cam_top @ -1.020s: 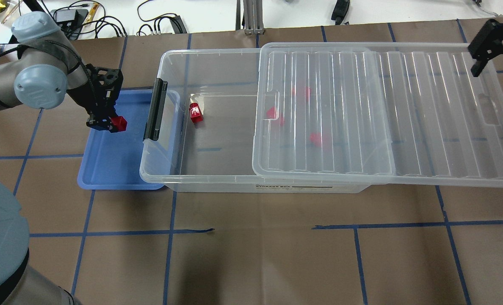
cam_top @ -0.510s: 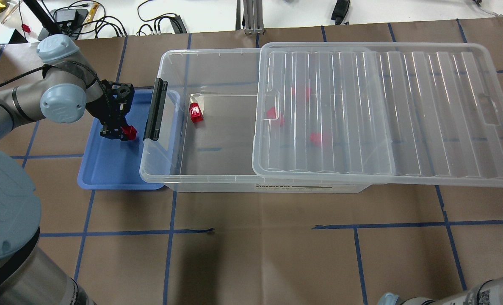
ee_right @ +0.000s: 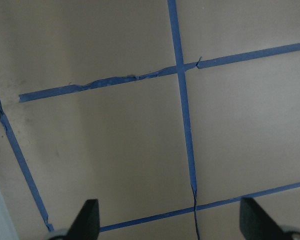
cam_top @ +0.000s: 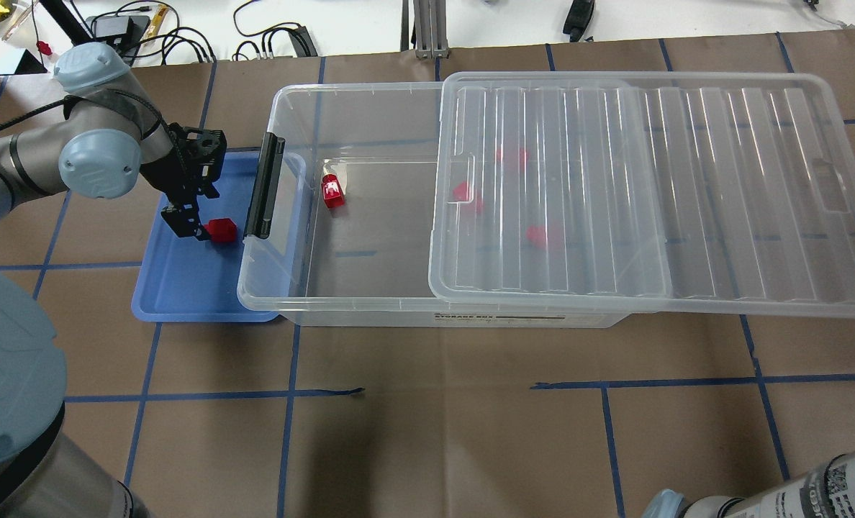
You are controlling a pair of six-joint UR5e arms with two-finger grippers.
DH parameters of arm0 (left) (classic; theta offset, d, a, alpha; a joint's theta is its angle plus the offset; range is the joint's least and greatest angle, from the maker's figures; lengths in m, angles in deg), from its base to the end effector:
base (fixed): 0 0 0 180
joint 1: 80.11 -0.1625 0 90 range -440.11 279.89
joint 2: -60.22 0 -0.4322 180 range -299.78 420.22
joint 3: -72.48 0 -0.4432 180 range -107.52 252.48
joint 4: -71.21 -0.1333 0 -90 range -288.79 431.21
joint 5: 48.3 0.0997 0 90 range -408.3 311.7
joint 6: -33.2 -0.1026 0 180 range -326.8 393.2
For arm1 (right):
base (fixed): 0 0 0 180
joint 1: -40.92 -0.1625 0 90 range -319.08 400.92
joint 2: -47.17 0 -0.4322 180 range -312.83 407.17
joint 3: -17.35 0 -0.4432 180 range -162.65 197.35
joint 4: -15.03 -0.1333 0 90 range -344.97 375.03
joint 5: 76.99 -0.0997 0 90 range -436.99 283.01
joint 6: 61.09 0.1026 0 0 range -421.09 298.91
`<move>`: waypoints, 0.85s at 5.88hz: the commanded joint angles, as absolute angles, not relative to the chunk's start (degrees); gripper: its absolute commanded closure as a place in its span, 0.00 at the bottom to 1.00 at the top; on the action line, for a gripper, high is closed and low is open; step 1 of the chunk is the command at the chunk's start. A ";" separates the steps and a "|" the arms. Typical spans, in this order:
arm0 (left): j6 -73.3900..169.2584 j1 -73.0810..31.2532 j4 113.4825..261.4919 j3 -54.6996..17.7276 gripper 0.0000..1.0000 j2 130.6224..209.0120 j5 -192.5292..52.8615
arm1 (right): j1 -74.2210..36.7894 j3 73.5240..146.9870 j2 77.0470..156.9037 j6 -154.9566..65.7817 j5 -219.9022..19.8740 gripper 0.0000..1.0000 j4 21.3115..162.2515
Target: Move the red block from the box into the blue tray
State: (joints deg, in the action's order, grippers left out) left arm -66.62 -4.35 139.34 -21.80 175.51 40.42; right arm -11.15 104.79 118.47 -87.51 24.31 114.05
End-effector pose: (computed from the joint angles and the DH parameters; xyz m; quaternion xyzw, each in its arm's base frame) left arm 0.0297 -0.6684 0.2196 -0.6772 -0.7327 -0.0272 0.0624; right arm -0.3107 -0.5829 0.3365 -0.0935 -0.9888 -0.1046 0.0503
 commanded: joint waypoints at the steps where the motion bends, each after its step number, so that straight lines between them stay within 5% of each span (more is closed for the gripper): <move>1: -59.56 -0.94 151.55 -19.99 0.02 165.05 40.03 | -11.55 106.91 119.58 -85.26 21.03 0.00 115.94; 3: -56.73 0.75 165.54 -16.65 0.02 155.36 40.55 | -11.99 107.26 120.38 -84.99 20.13 0.00 115.41; 5: -42.83 1.97 166.49 -16.46 0.02 153.65 39.85 | -12.87 107.44 120.64 -84.91 19.07 0.00 114.88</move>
